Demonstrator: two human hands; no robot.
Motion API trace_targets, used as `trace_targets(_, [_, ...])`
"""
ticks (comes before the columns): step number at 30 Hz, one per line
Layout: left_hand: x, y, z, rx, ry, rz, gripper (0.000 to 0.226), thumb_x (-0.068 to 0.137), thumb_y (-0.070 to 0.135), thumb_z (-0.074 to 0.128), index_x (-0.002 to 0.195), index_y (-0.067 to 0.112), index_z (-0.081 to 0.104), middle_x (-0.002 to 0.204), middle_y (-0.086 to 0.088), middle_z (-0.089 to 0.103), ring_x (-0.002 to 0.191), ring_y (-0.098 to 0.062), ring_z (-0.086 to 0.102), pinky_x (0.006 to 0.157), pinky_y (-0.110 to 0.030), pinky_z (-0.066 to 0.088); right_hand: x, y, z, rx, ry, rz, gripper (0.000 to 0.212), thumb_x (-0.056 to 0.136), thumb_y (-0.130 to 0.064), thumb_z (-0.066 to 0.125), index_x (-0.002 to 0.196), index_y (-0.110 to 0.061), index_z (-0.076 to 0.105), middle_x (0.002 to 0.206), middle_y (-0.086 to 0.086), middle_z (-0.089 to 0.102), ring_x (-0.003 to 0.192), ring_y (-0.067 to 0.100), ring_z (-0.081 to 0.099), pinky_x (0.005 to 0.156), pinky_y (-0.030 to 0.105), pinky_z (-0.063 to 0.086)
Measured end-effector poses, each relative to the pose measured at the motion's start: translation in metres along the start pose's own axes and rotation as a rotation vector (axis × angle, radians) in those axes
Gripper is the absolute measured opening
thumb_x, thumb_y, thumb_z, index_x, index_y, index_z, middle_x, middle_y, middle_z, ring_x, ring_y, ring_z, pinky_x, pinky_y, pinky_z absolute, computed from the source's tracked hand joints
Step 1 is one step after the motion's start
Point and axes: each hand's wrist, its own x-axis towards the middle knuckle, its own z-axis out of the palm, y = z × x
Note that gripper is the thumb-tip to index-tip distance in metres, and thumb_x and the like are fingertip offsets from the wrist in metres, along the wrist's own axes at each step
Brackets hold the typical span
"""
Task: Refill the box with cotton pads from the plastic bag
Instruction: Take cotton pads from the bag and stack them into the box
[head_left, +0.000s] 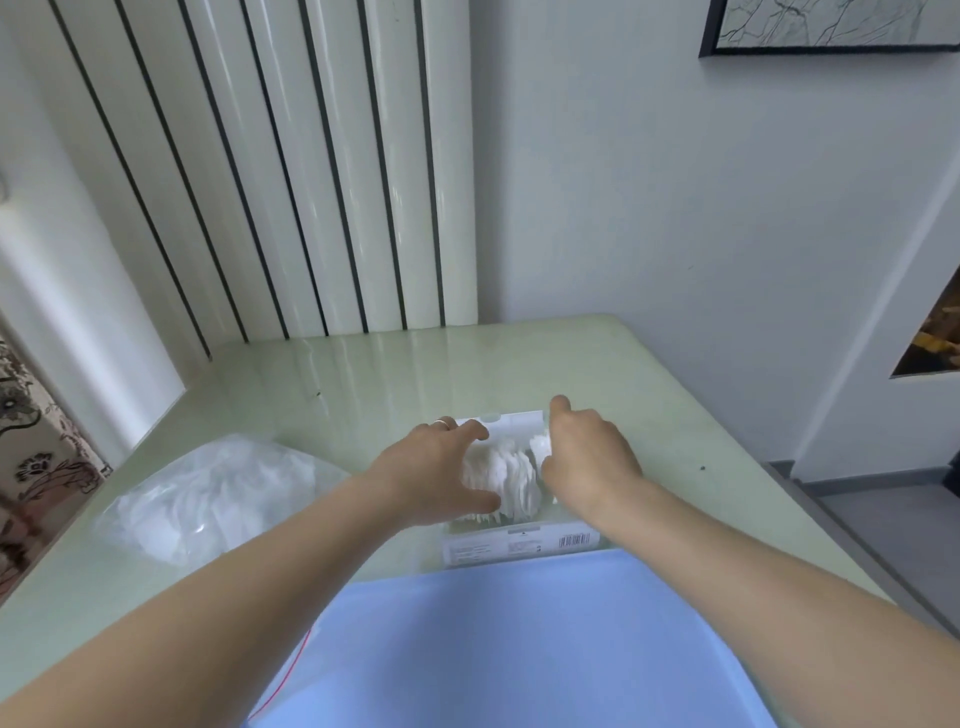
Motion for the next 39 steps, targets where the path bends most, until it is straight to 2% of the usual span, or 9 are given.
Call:
trace_targets(5, [0.009,0.004,0.010,0.104,0.032,0.008,0.068,0.076,0.054,0.069,0.134,0.030,0.043,0.121,0.007,0.054,0.107,-0.017,0.054,0.073,-0.029,0.042,0.010,-0.014,0.021,0.032,-0.101,0.058,0.038,0.090,-0.003,0.056,0.124,-0.003,0.038,0.115,0.015,0.063,0.103,0.035,0.063,0.067,0.032,0.039])
trace_targets(12, [0.011,0.002,0.010,0.079,0.043,0.018,0.054,0.076,0.051,0.069,0.120,0.028,0.049,0.107,0.008,0.056,0.086,-0.016,0.051,0.067,-0.029,0.040,0.017,-0.010,0.022,0.375,-0.229,0.146,0.027,0.095,-0.013,0.049,0.118,-0.003,0.041,0.096,0.007,0.053,0.079,0.025,0.054,0.048,0.027,0.033])
trace_targets(15, [0.011,0.005,0.009,0.088,0.035,0.011,0.055,0.074,0.051,0.070,0.118,0.027,0.049,0.105,0.007,0.055,0.085,-0.016,0.051,0.066,-0.028,0.038,0.017,-0.009,0.021,0.585,-0.283,0.254,0.002,0.091,-0.013,0.044,0.090,-0.013,0.045,0.079,0.003,0.047,0.064,0.020,0.049,0.050,0.026,0.035])
trace_targets(18, [0.011,0.008,0.008,0.092,0.022,0.003,0.057,0.072,0.056,0.071,0.114,0.026,0.049,0.104,0.007,0.055,0.085,-0.017,0.051,0.066,-0.028,0.038,0.018,-0.013,0.024,0.866,-0.339,0.399,0.017,0.087,-0.014,0.038,0.070,-0.014,0.040,0.069,0.006,0.043,0.066,0.024,0.045,0.067,0.030,0.039])
trace_targets(22, [0.012,0.009,0.007,0.114,0.038,-0.003,0.056,0.076,0.057,0.068,0.117,0.026,0.048,0.108,0.007,0.056,0.086,-0.017,0.049,0.068,-0.028,0.038,0.024,-0.012,0.028,1.098,-0.391,0.514,0.033,0.089,-0.026,0.035,0.101,-0.009,0.061,0.087,0.010,0.056,0.079,0.026,0.054,0.081,0.036,0.051])
trace_targets(27, [0.012,0.011,0.009,0.144,0.054,-0.023,0.048,0.080,0.052,0.066,0.115,0.025,0.047,0.102,0.007,0.053,0.083,-0.018,0.049,0.065,-0.030,0.037,0.022,-0.021,0.033,1.100,-0.452,0.531,0.049,0.096,-0.043,0.030,0.128,-0.017,0.056,0.125,0.008,0.064,0.115,0.028,0.061,0.102,0.041,0.049])
trace_targets(31, [0.013,0.009,0.010,0.073,0.020,-0.022,0.055,0.077,0.051,0.069,0.120,0.025,0.047,0.107,0.005,0.053,0.089,-0.018,0.051,0.070,-0.031,0.044,0.025,-0.022,0.027,1.077,-0.441,0.524,0.044,0.098,-0.044,0.030,0.123,-0.018,0.056,0.121,0.010,0.066,0.111,0.028,0.064,0.101,0.042,0.050])
trace_targets(34, [0.010,0.005,0.003,-0.057,-0.079,-0.047,0.080,0.073,0.051,0.074,0.139,0.029,0.037,0.127,0.002,0.048,0.107,-0.019,0.054,0.087,-0.037,0.051,0.022,-0.020,0.018,1.037,-0.406,0.530,0.050,0.100,-0.044,0.027,0.137,-0.019,0.048,0.135,0.009,0.058,0.120,0.028,0.057,0.106,0.043,0.045])
trace_targets(39, [-0.015,-0.016,-0.039,-0.204,-0.022,-0.095,0.078,0.084,0.050,0.069,0.149,0.030,0.030,0.142,-0.002,0.042,0.123,-0.020,0.050,0.093,-0.026,0.038,0.001,-0.023,-0.007,0.811,-0.313,0.427,0.046,0.105,-0.038,0.025,0.133,-0.009,0.048,0.124,0.012,0.051,0.118,0.029,0.052,0.093,0.034,0.036])
